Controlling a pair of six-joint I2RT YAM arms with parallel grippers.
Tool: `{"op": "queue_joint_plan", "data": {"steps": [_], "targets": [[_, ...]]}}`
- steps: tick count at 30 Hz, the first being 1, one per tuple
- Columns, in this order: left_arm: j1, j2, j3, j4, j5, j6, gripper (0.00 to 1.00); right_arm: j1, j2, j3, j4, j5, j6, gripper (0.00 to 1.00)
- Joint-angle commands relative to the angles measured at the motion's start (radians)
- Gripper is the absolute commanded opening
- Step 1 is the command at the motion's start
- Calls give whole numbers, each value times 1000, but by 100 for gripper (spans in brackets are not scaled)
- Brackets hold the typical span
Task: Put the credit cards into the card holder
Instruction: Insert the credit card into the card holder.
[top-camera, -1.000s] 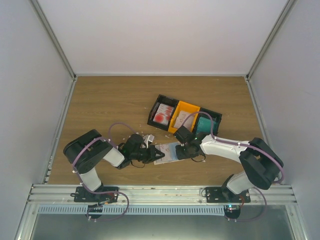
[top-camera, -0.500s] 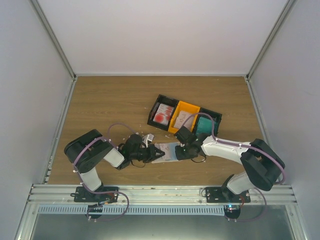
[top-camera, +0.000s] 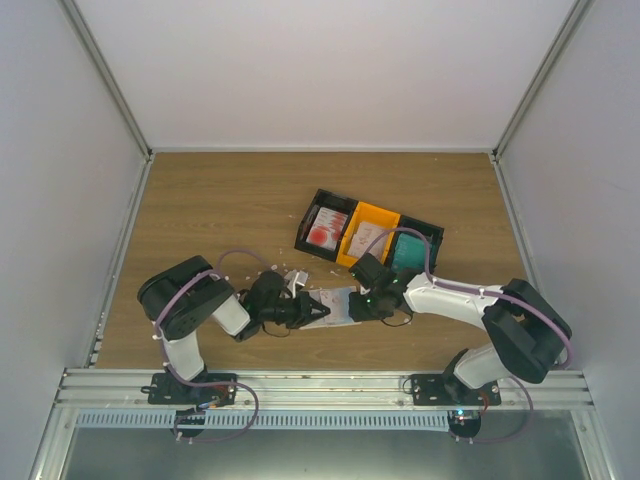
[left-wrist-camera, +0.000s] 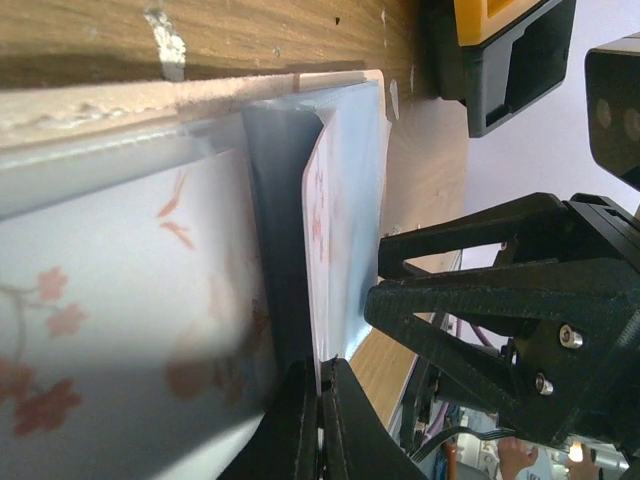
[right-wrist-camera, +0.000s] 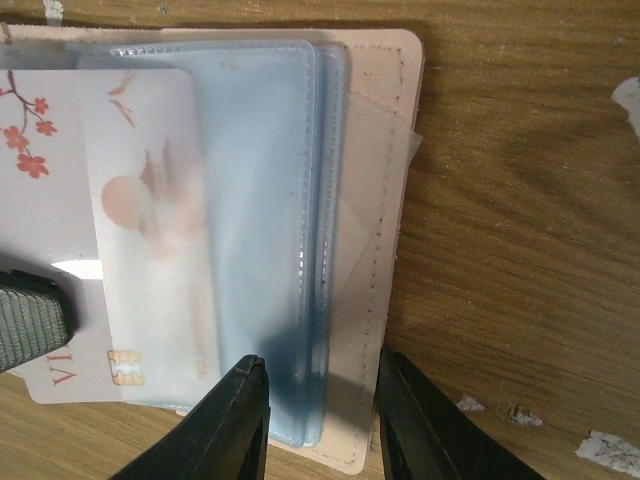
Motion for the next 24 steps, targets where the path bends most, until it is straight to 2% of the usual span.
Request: {"op": "queue_joint_plan", "data": {"steps": [1, 10, 15, 19, 21, 24], "targets": [[-21, 39, 27, 13, 20, 19, 1, 11, 19, -26, 4, -38, 21, 31], [-40, 61, 71, -15, 13, 34, 6, 11, 9, -27, 5, -23, 31, 31], [-45, 12, 63, -119, 14, 69, 24, 12, -4, -29, -1, -5, 37, 31], [-48, -50, 64, -223, 17, 116, 34, 11, -6, -29, -5, 2, 36, 31], [-48, -86, 67, -286, 10, 142, 39, 11, -5, -30, -11, 14, 39, 27], [-49, -153, 81, -409, -36, 186, 45, 11, -15, -41, -7, 36, 51, 15]]}}
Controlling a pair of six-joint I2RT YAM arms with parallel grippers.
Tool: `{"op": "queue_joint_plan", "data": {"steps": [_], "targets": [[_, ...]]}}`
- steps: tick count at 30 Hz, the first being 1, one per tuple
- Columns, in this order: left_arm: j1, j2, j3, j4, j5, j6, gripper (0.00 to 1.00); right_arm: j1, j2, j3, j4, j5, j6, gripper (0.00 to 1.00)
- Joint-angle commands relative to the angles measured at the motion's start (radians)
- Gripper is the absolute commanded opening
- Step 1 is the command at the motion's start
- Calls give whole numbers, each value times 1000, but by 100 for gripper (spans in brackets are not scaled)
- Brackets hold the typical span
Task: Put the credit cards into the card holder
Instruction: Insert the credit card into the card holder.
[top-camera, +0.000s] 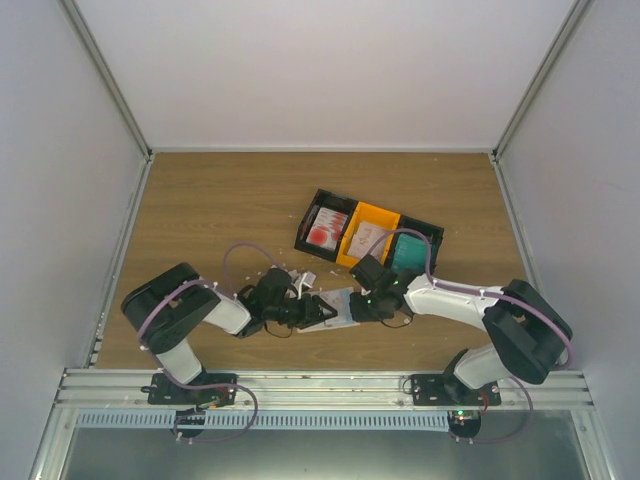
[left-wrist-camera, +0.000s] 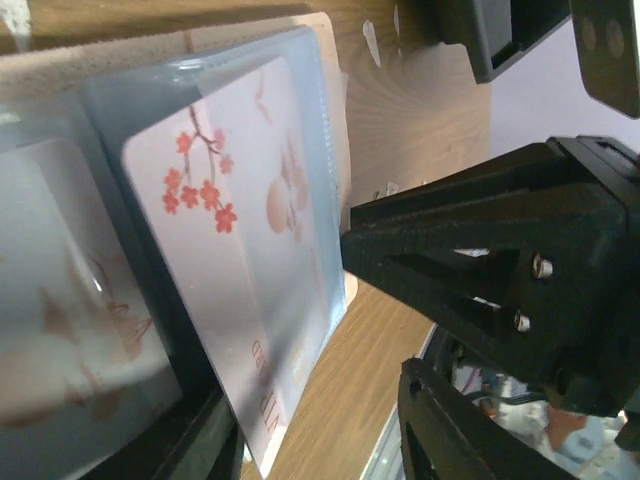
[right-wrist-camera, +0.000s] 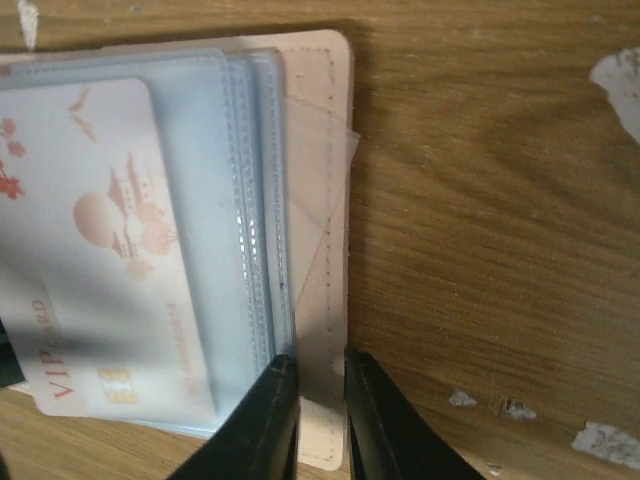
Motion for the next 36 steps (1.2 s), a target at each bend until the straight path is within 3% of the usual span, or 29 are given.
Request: {"op": "queue_joint_plan", "data": {"steps": [1, 7, 15, 25, 36], "targets": [[-12, -94, 28, -251, -61, 101, 47, 9, -8, -36, -10, 30, 26, 13], [-12, -190, 68, -442, -122, 163, 57, 8, 8, -49, 11, 23, 27, 11], [-10, -208, 110, -550, -191, 217, 58, 9, 1, -45, 7, 22, 24, 11], [-10, -94, 200, -592, -210, 275, 36, 8, 7, -38, 18, 14, 14, 11], [-12, -63, 256, -560, -88, 376, 16, 8, 6, -27, 42, 9, -4, 11]]}}
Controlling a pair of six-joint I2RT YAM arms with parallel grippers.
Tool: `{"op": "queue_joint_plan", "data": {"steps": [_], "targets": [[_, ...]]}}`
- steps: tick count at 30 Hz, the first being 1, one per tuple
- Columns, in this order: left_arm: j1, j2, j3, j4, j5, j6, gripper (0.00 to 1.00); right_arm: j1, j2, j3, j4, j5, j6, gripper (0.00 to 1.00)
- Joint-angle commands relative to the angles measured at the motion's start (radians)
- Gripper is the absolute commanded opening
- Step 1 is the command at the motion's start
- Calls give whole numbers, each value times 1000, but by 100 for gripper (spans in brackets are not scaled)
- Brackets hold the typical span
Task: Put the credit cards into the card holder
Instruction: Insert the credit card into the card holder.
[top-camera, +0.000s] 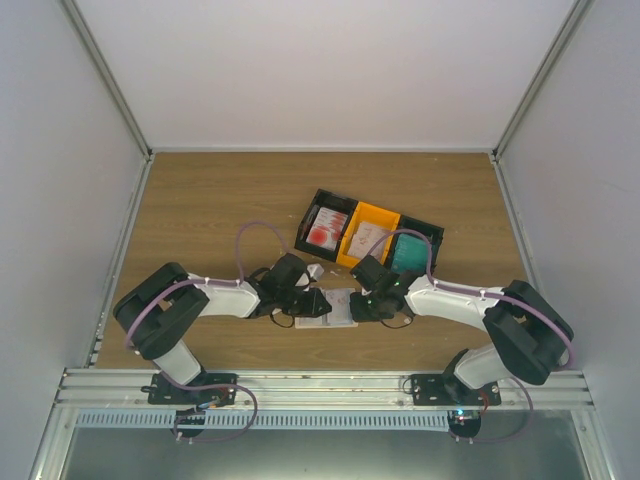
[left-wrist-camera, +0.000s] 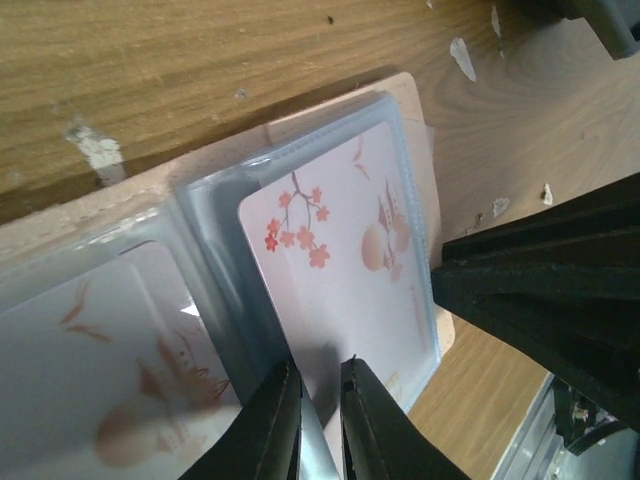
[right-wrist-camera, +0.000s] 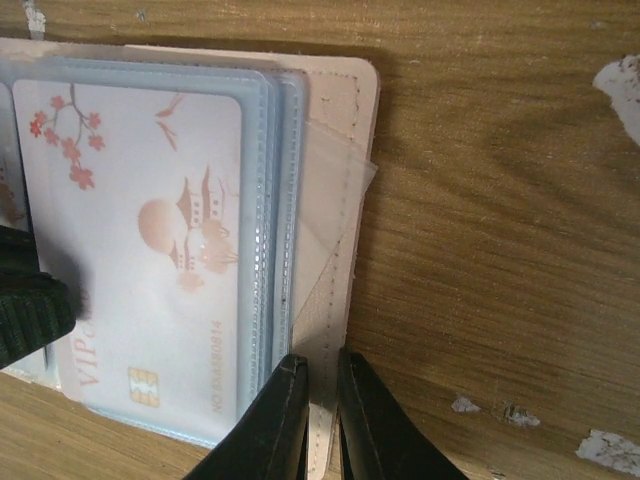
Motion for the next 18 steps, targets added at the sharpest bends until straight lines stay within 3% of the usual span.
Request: {"op": "queue_joint_plan", "data": {"steps": [1, 5, 9, 18], "targets": [[-7, 16, 27, 41, 75, 48, 15, 8, 12, -7, 17, 5, -13, 11], [-9, 26, 20, 70, 128, 48, 14, 8, 4, -2, 24, 8, -13, 11], [-9, 10, 27, -12, 58, 58, 16, 8, -16, 2, -16, 58, 1, 13], [-10, -75, 41, -138, -21, 112, 25, 7, -112, 27, -48, 103, 5, 34]]}}
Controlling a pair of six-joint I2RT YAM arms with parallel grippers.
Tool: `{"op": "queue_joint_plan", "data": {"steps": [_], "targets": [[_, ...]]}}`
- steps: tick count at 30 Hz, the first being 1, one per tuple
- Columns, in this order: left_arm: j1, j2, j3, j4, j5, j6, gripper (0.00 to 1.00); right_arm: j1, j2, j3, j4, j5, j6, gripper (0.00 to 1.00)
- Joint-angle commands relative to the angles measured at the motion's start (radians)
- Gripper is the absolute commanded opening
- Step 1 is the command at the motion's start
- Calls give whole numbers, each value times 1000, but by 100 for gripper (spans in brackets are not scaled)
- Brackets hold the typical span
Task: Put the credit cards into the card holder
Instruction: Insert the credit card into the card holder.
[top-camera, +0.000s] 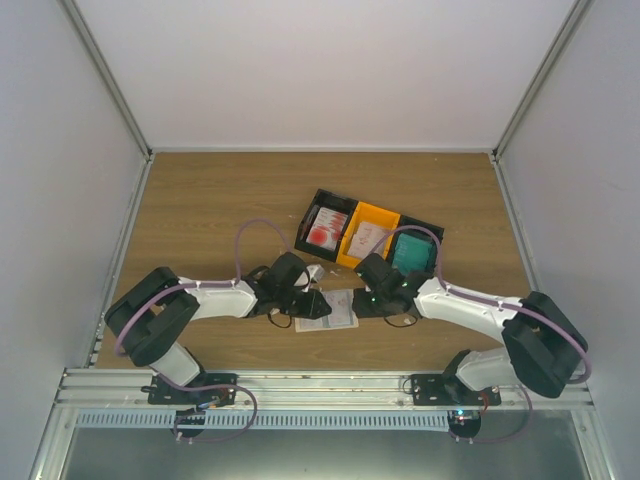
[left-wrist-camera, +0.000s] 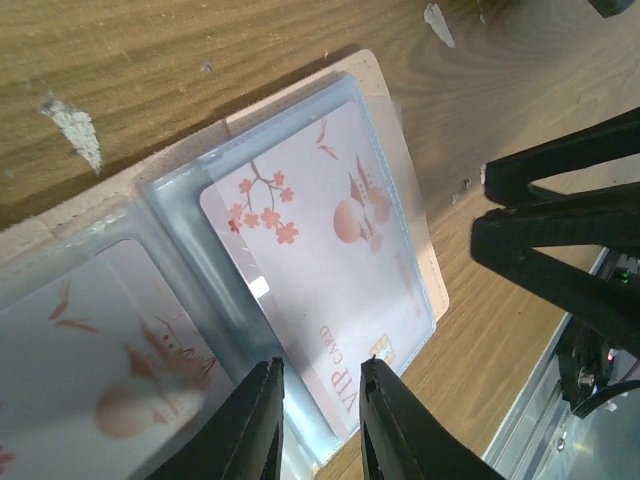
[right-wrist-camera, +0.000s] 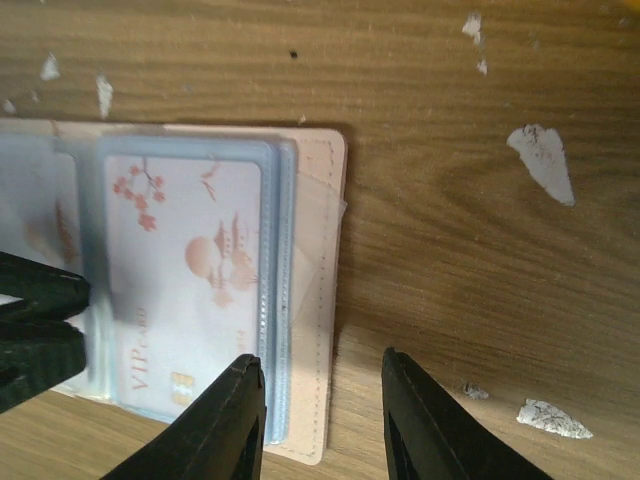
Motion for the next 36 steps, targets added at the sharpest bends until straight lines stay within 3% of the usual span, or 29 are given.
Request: {"op": "queue_joint_plan", "data": {"steps": [1, 11, 36], "targets": [[-8, -28, 27, -53, -49, 42, 25, 6, -31, 30, -11, 38, 1, 34], [-8, 22, 41, -24, -20, 42, 11, 3, -23, 20, 61, -45, -6, 34], [-15, 144, 21, -119, -159, 35, 1, -48, 31, -44, 142, -180, 28, 23]]}}
